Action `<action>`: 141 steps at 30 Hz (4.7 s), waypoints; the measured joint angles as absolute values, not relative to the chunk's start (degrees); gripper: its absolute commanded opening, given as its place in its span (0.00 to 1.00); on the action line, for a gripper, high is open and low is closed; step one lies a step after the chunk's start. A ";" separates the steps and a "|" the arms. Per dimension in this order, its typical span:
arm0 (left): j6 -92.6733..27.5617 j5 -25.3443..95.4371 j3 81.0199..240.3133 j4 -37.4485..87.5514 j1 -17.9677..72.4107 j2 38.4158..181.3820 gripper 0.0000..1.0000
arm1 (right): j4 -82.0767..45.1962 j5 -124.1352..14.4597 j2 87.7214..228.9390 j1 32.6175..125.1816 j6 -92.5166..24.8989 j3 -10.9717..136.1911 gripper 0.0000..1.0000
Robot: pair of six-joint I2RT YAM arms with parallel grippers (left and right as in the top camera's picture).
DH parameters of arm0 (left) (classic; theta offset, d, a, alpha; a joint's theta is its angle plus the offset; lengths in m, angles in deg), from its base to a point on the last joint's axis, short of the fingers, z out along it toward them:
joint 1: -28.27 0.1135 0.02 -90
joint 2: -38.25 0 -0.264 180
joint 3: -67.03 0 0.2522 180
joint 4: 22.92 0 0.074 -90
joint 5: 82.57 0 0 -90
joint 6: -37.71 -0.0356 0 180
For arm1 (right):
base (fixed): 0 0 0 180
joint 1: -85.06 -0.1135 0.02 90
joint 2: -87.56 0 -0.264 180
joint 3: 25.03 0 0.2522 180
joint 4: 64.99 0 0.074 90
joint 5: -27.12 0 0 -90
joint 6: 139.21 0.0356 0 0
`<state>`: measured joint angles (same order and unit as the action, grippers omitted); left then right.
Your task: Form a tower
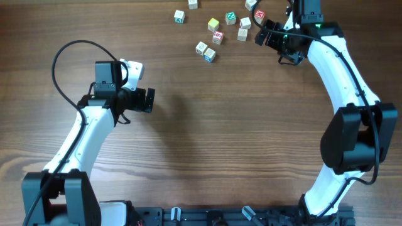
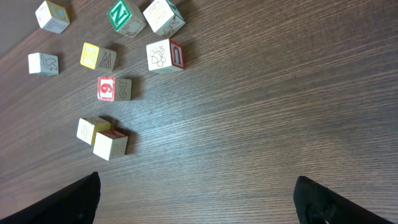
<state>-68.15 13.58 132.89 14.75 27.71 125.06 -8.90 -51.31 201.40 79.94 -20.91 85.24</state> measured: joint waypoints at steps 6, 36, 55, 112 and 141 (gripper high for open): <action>-69.07 13.60 132.89 13.87 27.71 131.20 1.00 | -8.88 -51.31 201.40 79.94 -20.91 85.24 1.00; -69.59 11.83 132.89 13.08 27.71 133.21 0.37 | -8.90 -51.31 201.40 79.94 -20.91 85.24 1.00; -69.57 10.92 132.89 13.70 27.71 133.21 0.28 | -8.90 -51.31 201.40 79.94 -20.91 85.24 1.00; -57.02 9.60 132.80 18.33 27.71 123.55 1.00 | -8.90 -51.31 201.40 79.94 -20.91 85.24 1.00; -42.03 -3.25 141.30 52.56 27.82 79.59 1.00 | -12.97 -40.34 201.66 72.24 -20.37 77.13 0.04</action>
